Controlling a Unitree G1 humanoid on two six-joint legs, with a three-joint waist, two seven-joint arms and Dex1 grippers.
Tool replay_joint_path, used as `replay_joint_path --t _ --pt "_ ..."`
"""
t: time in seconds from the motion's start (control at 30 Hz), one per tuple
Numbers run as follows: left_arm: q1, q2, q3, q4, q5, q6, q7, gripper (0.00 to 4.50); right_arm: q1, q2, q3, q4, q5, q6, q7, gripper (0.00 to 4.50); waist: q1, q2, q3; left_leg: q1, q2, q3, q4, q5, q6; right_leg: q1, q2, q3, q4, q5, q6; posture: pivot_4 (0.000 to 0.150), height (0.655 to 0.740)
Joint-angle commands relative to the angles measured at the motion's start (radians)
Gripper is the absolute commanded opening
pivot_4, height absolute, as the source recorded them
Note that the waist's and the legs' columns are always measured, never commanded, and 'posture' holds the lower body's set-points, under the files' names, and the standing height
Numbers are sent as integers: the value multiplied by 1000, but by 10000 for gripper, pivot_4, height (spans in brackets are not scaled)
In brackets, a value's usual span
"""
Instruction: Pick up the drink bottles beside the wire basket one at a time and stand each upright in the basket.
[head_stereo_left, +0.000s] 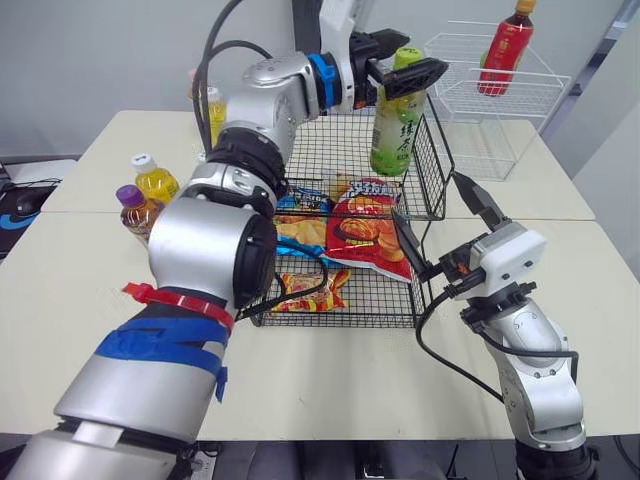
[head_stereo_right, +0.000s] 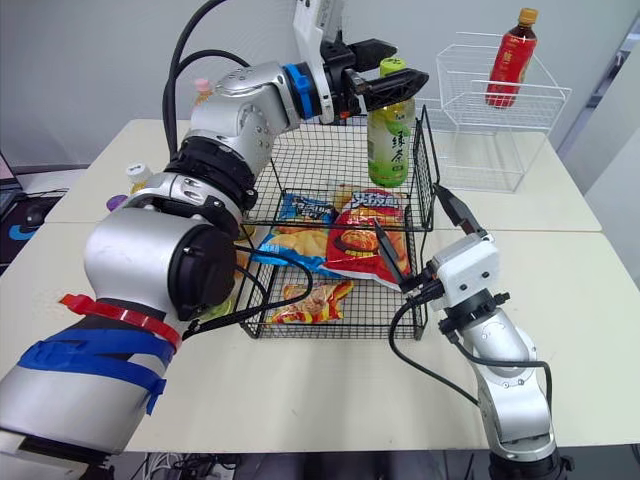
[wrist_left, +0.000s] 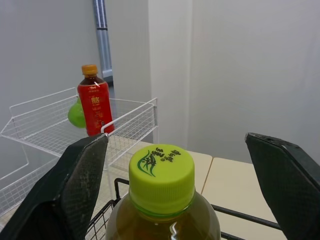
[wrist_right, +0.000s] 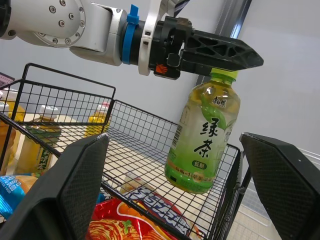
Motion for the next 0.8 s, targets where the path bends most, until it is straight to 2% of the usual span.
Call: replay_joint_path --t 0.03,0.13,0.23,0.4,0.57,0.63,0.8 --pt "-1 72 13 -99 -7 33 -79 44628 -24 -14 -2 -39 32 -2 21 45000 -1 0 0 0 0 0 0 0 0 0 0 0 0 0 0 1500 7400" --pt "24 118 16 -172 -23 83 -124 44628 -38 -24 -3 -34 53 2 39 45000 -4 0 0 1 0 0 0 0 0 0 0 1 2 0 0 1500 7400" --pt "96 201 29 -349 -60 184 -153 44628 -75 -34 -4 -21 112 24 76 45000 -5 0 0 2 0 0 1 1 -1 0 0 2 4 0 0 1500 7400" --pt "252 331 114 -712 -158 407 -34 44628 -164 -75 -3 15 229 54 187 45000 -5 0 0 2 1 0 2 1 -1 0 0 2 7 0 0 1500 7400" --pt "561 510 308 -1189 -265 681 144 44628 -310 -140 -1 119 444 185 381 45000 -19 0 0 5 1 1 1 1 -1 1 0 6 8 1 -3 1500 7400" --pt "643 546 372 -1298 -298 748 214 44628 -341 -161 4 147 480 210 430 45000 -16 0 0 5 2 -1 2 1 -1 1 0 4 9 1 -3 1500 7400" --pt "971 639 681 -1585 -392 955 297 44628 -417 -215 67 249 544 292 608 45000 -1 -2 -1 5 1 -1 2 1 0 3 0 4 9 0 -1 1500 7400"
